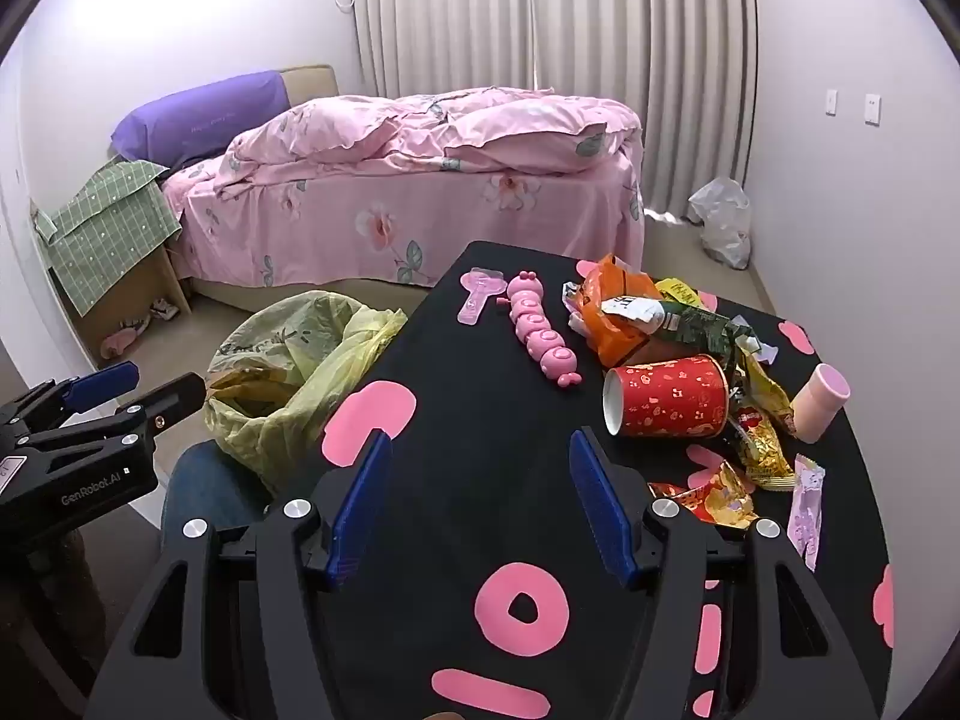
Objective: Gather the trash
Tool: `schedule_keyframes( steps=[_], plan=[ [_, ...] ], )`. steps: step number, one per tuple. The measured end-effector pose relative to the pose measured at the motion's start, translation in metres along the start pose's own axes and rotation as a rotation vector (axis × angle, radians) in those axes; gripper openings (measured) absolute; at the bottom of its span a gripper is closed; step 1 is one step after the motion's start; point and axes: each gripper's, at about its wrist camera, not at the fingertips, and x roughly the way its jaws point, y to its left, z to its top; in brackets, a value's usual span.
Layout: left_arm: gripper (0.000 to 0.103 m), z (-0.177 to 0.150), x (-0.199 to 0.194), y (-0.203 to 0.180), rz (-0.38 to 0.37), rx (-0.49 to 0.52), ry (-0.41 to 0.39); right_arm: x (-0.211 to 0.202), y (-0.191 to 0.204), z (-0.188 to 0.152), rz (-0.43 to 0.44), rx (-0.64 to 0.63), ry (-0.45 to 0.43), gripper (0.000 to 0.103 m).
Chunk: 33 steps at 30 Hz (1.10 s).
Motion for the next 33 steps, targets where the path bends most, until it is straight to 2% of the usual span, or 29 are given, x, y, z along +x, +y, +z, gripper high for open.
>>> schedule_keyframes(
  steps=[18, 33],
  plan=[
    [0.074, 0.005, -0.012, 0.002, 0.004, 0.018, -0.009, -0.003, 0.001, 0.004, 0.021, 0.018, -0.005, 0.058],
    [0.074, -0.004, -0.011, -0.004, 0.011, 0.028, -0.012, 0.003, 0.002, 0.001, 0.025, 0.014, -0.009, 0.058]
  ],
)
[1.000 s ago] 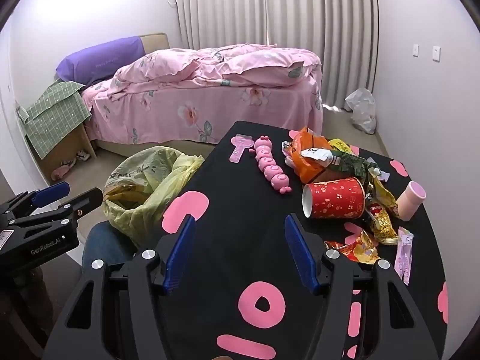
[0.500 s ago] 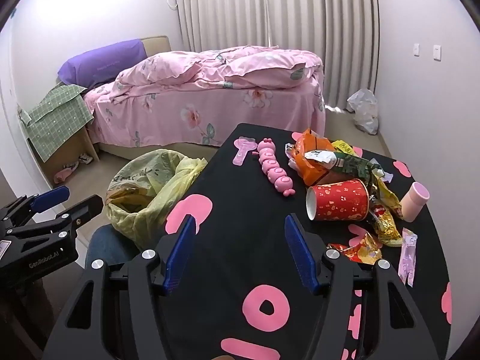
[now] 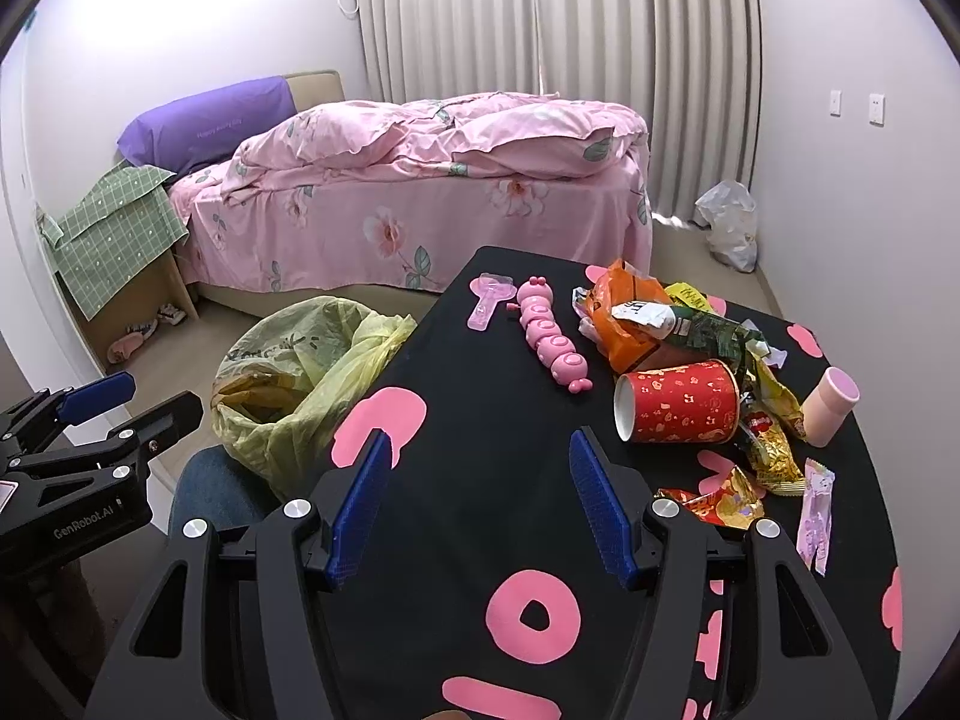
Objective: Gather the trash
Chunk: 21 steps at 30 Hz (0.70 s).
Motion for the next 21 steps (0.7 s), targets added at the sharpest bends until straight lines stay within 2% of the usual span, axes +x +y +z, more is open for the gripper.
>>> schedule_keyframes(
  steps=[21],
  plan=[
    [0.074, -0.0029, 0.0008, 0.0009, -0.002, -0.002, 0.002, -0.0001, -0.0013, -0.0023, -0.004, 0.001, -0.004, 0.058]
  ],
)
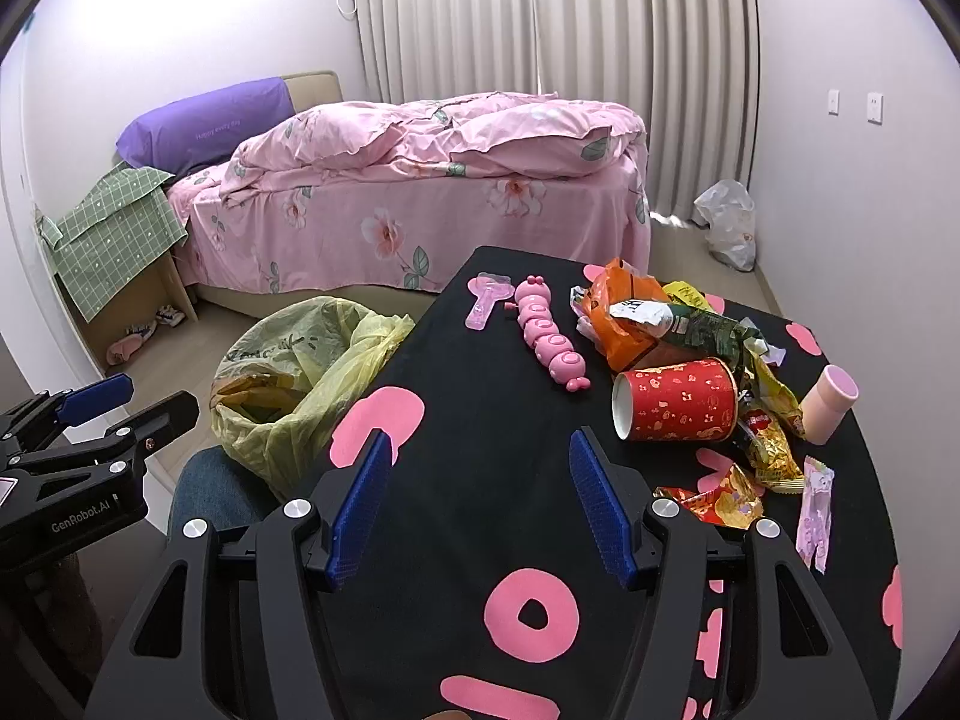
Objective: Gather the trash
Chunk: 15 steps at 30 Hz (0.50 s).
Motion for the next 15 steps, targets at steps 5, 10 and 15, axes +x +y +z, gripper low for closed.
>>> schedule_keyframes(
  steps=[5, 10, 15],
  plan=[
    [0.074, 0.0004, 0.0001, 0.0004, 0.0, -0.001, 0.0, 0.0001, -0.0003, 0.0004, 0.001, 0.002, 0.002, 0.058],
    [0.074, 0.0004, 0.0, 0.0005, 0.0, -0.001, 0.0, 0.0, -0.0002, 0.0005, 0.0, 0.0, 0.001, 0.058],
    [0.074, 0.0005, 0.0, 0.0007, -0.001, -0.001, 0.0, 0.0, -0.0001, 0.0006, 0.0, 0.001, 0.001, 0.058]
  ],
)
